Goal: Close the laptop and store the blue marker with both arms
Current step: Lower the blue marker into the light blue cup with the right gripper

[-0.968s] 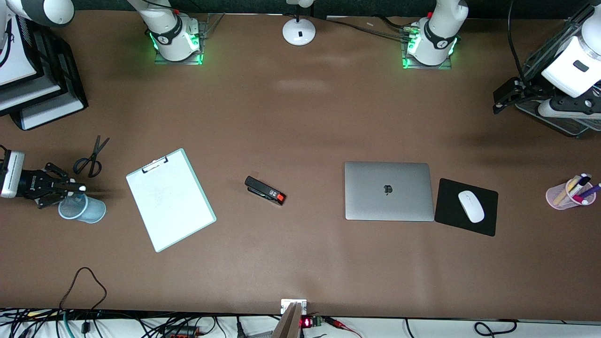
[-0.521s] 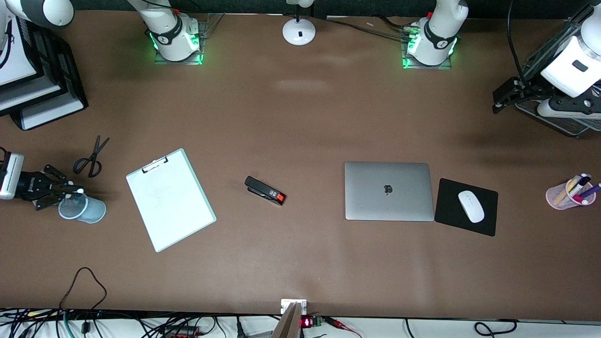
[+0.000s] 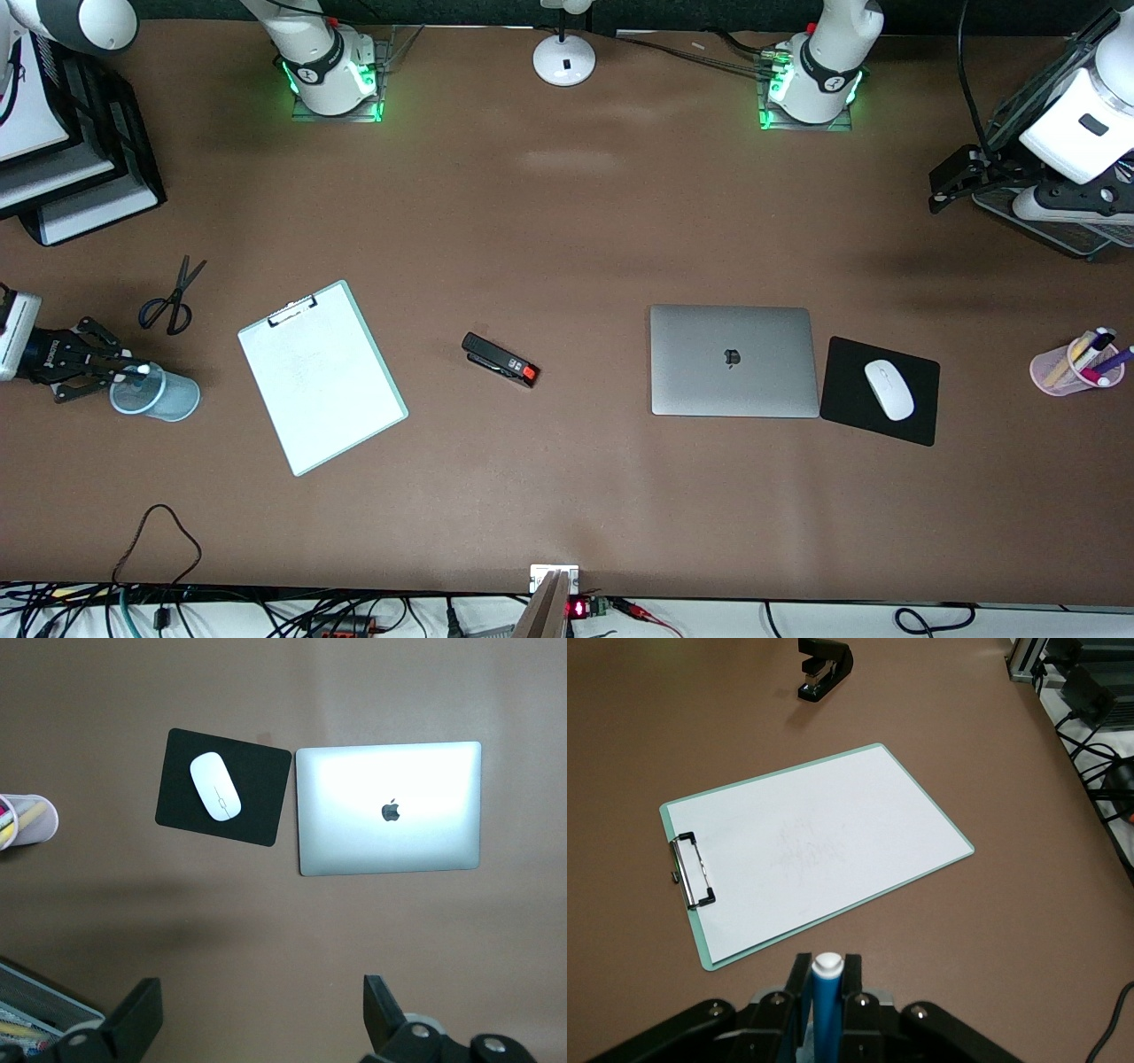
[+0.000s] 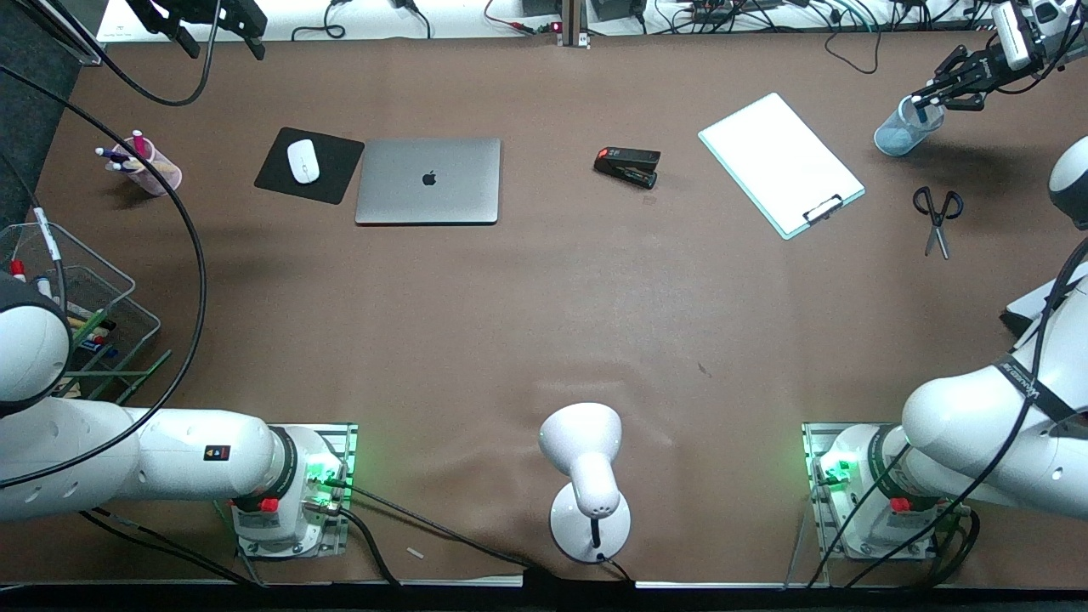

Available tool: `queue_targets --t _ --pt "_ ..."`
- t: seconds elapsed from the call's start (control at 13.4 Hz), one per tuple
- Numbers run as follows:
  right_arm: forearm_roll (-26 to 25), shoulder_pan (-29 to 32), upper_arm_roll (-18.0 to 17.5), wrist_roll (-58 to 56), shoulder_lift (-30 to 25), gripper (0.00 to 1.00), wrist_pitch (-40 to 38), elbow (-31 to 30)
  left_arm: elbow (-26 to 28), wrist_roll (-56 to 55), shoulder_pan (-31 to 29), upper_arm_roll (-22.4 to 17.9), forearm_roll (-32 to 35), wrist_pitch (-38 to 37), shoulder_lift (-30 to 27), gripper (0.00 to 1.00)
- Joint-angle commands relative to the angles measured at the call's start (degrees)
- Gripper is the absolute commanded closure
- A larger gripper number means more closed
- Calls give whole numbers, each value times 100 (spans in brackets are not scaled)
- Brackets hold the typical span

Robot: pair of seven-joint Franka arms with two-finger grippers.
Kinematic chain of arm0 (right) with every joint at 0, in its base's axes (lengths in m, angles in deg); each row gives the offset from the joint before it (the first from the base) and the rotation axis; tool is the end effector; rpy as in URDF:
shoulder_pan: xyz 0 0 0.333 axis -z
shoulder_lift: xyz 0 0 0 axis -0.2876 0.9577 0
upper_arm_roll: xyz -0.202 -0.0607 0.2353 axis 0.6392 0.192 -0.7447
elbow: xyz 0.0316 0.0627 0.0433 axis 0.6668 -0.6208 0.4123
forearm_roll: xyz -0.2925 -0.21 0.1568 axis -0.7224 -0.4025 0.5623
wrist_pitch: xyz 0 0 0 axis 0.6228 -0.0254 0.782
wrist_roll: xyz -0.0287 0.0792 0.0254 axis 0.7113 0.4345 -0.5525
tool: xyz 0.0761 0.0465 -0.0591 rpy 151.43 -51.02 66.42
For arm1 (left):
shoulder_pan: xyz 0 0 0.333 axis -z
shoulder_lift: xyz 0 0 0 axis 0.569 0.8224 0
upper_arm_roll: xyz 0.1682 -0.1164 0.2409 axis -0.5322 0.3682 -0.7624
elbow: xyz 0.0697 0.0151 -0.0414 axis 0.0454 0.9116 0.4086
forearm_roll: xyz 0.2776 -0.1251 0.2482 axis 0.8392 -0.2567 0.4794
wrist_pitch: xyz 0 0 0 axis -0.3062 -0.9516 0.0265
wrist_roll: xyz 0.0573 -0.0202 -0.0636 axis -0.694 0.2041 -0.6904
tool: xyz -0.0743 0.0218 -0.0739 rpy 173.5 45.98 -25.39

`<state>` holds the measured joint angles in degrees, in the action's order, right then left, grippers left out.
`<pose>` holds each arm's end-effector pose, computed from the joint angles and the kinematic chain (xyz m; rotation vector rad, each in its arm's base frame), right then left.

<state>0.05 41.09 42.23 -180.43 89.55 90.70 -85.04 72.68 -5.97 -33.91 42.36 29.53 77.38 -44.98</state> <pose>0.6705 -0.2707 0.2777 -1.7458 -1.8519 -0.7584 0.5300 -0.0380 0.6090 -3.1351 0.0586 0.0155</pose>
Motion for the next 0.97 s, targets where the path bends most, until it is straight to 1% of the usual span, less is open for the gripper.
queue_targets --t 0.0,0.45,0.6,0.89 --pt "312 129 -74 -25 179 99 0 179 -175 120 20 -39 -41 -162 79 0" --pt "401 138 -83 10 258 99 0 179 -175 129 11 -39 -50 -171 79 0" --pt "550 147 -74 10 302 99 -8 171 -175 129 3 -39 -50 -171 79 0" --pt "568 173 -74 19 338 99 -61 162 -175 129 3 -39 -50 -232 79 0"
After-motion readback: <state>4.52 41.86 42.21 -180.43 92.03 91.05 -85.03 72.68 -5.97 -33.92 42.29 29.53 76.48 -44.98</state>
